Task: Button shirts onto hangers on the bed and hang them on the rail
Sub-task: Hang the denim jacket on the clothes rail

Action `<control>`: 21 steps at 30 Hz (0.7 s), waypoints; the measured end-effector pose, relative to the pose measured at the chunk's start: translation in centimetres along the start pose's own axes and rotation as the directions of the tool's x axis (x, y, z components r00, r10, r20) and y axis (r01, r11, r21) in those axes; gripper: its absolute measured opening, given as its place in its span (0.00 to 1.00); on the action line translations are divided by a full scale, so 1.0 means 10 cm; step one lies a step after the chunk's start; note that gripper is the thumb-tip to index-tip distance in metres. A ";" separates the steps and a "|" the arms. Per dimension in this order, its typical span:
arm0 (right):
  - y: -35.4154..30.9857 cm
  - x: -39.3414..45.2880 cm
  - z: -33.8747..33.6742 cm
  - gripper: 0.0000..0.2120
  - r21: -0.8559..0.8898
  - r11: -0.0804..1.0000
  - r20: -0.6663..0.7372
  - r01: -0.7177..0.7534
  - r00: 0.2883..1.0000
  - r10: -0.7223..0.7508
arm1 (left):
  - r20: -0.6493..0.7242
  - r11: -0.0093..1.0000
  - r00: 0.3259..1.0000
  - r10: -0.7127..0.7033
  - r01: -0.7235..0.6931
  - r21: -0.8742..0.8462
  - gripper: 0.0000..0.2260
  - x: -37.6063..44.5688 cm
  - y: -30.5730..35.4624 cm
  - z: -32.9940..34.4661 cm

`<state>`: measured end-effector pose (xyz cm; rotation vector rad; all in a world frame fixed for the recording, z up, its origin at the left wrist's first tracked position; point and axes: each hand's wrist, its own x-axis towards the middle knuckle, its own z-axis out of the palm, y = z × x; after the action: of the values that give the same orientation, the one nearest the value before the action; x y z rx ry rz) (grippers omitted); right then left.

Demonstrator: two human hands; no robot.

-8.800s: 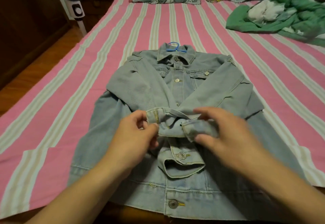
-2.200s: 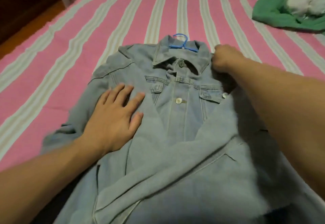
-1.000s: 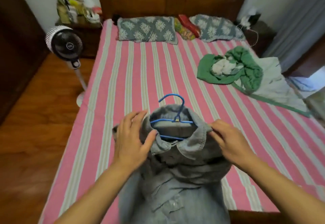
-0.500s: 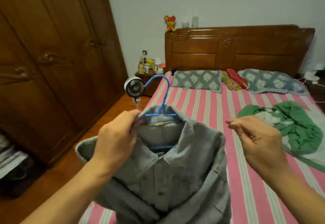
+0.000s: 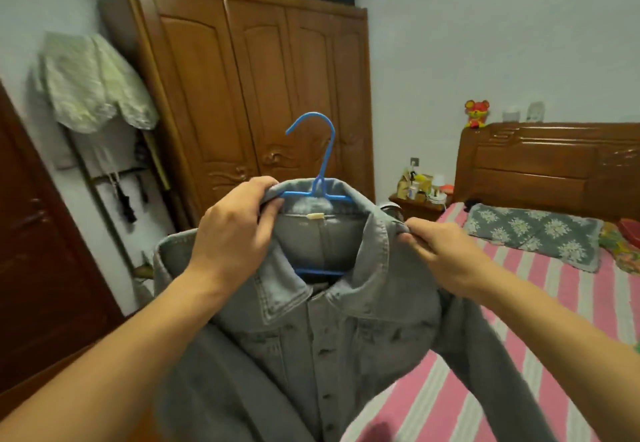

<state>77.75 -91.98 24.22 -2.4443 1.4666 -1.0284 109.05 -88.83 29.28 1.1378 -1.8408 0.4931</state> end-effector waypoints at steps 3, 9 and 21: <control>-0.64 0.28 0.40 0.08 0.100 0.979 -0.181 0.177 0.971 -0.157 | 0.089 0.986 0.994 -0.056 0.041 0.163 0.16 -0.20 -0.51 -0.53; -1.93 0.79 1.29 0.05 0.445 0.870 -0.080 0.210 0.977 -0.195 | 0.079 0.865 0.871 -0.486 0.465 0.190 0.19 -0.67 -1.76 -1.50; -3.66 1.61 3.18 0.24 0.127 0.870 0.214 0.477 0.843 -0.494 | 0.016 0.763 0.770 -0.638 0.629 0.148 0.07 -1.49 -3.65 -2.56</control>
<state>128.76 -93.40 23.08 -2.8374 0.7334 -0.7854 155.34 -81.50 25.98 1.7920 -1.3554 0.1785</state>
